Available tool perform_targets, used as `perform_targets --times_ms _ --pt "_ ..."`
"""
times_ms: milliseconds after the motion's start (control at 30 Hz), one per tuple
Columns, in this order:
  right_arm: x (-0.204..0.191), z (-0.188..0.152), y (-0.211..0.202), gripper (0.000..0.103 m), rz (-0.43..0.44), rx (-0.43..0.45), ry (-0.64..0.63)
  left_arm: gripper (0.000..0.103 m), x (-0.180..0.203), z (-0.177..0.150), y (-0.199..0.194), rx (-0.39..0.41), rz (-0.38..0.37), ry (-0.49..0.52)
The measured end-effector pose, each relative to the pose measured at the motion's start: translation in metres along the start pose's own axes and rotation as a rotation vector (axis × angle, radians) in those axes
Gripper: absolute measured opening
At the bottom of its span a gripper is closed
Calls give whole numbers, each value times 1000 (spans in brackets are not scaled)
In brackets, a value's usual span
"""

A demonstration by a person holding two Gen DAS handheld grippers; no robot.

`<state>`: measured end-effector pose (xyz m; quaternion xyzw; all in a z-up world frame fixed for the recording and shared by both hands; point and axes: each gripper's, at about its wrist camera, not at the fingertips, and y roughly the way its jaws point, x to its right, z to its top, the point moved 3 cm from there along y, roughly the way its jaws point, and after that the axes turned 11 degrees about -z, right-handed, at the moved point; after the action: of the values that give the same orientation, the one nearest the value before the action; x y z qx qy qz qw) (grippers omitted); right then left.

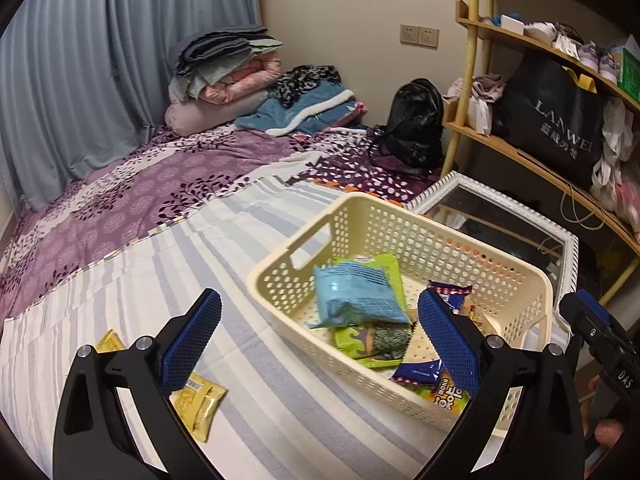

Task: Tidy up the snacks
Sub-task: 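Move both grippers back over the remaining yellow and tan snacks on the bed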

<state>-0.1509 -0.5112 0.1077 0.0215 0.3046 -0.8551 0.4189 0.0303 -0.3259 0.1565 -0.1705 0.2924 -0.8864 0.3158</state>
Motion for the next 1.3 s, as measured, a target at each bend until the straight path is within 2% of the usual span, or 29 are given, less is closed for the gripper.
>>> perform_targets --times_ms 367,800,1300 --pt "-43 2 -17 98 40 22 -89 100 -66 -10 -55 85 71 -125" --pt "-112 -11 -40 98 126 34 -222 100 -156 -52 -116 111 239 -227" --pt "-175 -41 -46 98 221 -13 -349 100 -232 -104 -167 113 338 -360"
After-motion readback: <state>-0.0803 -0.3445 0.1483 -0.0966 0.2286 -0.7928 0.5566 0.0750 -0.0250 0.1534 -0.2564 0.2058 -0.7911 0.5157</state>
